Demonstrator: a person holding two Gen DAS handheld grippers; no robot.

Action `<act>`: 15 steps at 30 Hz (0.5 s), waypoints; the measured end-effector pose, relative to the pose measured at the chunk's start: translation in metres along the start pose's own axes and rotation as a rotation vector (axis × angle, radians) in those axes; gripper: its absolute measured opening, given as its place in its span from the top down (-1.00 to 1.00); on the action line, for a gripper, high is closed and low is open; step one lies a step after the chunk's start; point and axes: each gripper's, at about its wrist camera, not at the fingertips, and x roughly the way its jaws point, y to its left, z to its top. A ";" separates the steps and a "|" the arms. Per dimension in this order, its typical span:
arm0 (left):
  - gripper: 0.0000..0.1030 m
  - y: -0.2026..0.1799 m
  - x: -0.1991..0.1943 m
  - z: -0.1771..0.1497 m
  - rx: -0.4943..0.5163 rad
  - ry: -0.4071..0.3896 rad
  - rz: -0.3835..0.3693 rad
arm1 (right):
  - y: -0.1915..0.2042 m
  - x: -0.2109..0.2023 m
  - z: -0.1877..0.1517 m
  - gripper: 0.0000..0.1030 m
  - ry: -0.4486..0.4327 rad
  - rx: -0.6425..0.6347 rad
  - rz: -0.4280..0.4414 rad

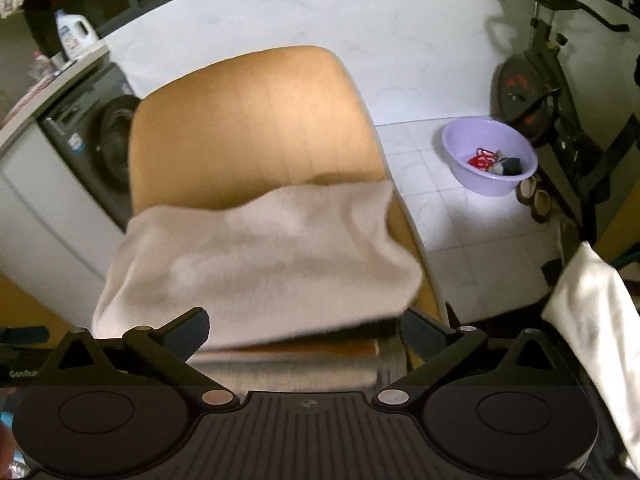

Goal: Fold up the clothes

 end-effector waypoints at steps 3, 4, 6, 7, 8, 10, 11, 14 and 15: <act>-0.90 -0.012 -0.028 -0.024 -0.037 -0.005 0.003 | -0.007 -0.028 -0.021 -0.98 0.001 -0.016 0.017; -0.90 -0.015 -0.037 -0.033 -0.051 -0.008 0.001 | -0.009 -0.037 -0.028 -0.98 -0.002 -0.027 0.021; -0.90 -0.021 -0.056 -0.049 -0.079 -0.014 -0.003 | -0.010 -0.054 -0.043 -0.98 -0.008 -0.056 0.028; -0.90 -0.023 -0.065 -0.058 -0.095 -0.016 -0.002 | -0.011 -0.062 -0.050 -0.98 -0.010 -0.071 0.032; -0.90 -0.026 -0.073 -0.066 -0.111 -0.018 -0.001 | -0.011 -0.069 -0.057 -0.98 -0.011 -0.085 0.036; -0.90 -0.031 -0.087 -0.082 -0.136 -0.023 0.013 | -0.012 -0.083 -0.070 -0.98 -0.018 -0.102 0.041; -0.90 -0.033 -0.094 -0.090 -0.145 -0.028 0.023 | -0.013 -0.090 -0.077 -0.98 -0.022 -0.109 0.043; -0.90 -0.039 -0.114 -0.116 -0.156 -0.045 0.045 | -0.014 -0.111 -0.097 -0.98 -0.035 -0.131 0.050; -0.90 -0.041 -0.119 -0.123 -0.159 -0.049 0.047 | -0.014 -0.118 -0.104 -0.98 -0.036 -0.134 0.054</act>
